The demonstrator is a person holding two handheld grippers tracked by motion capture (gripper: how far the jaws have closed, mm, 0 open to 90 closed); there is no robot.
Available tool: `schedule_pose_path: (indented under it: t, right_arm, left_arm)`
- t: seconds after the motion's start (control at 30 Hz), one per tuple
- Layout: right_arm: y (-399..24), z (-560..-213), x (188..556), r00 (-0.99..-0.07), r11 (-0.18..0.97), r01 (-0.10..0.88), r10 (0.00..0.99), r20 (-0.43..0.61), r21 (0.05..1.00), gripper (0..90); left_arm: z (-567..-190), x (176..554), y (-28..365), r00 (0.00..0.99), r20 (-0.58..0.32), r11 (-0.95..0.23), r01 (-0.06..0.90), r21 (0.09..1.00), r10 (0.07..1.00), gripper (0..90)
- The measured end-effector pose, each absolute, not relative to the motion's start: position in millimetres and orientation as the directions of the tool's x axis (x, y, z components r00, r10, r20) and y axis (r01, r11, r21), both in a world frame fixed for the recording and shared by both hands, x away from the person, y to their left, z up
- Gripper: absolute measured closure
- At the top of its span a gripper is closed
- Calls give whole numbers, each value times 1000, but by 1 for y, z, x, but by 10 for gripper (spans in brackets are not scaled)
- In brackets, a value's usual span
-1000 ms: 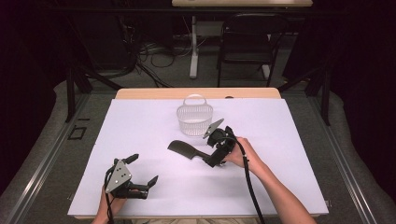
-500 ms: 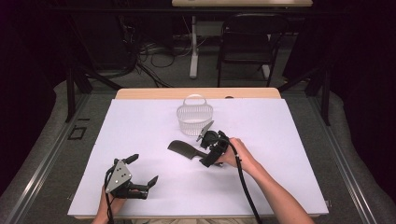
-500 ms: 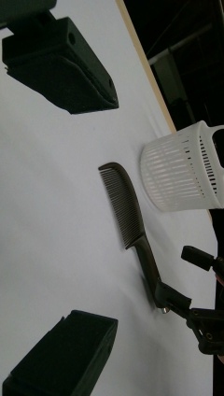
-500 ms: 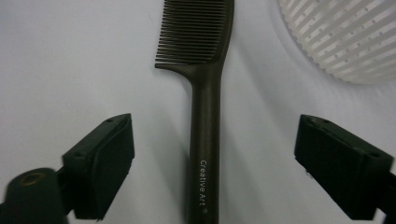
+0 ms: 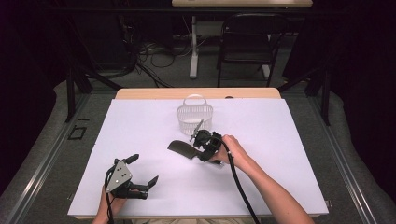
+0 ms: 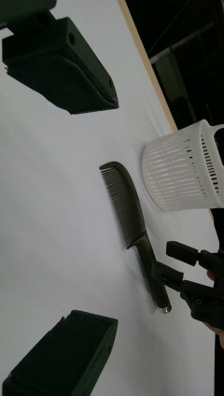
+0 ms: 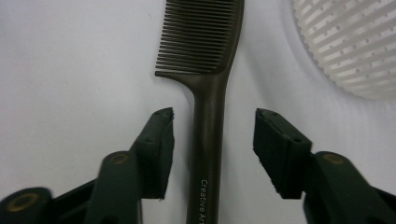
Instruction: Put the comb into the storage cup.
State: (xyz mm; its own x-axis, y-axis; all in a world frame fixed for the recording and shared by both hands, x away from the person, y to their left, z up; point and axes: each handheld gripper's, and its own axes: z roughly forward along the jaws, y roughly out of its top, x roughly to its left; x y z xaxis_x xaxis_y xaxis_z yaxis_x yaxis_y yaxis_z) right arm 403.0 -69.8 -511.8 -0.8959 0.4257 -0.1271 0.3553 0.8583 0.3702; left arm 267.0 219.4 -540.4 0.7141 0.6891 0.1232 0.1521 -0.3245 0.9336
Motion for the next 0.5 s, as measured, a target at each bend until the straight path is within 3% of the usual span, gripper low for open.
schedule_pose_path:
  t: [0.13,0.5]
  right_arm:
    - [-60,-515,406,-904,878,356,411,-122,319,607]
    - [-49,-522,414,-903,894,381,414,-114,234,683]
  left_arm:
    - [-540,267,219,716,122,-324,152,934,687,0]
    - [-540,267,220,718,123,-330,156,931,685,0]
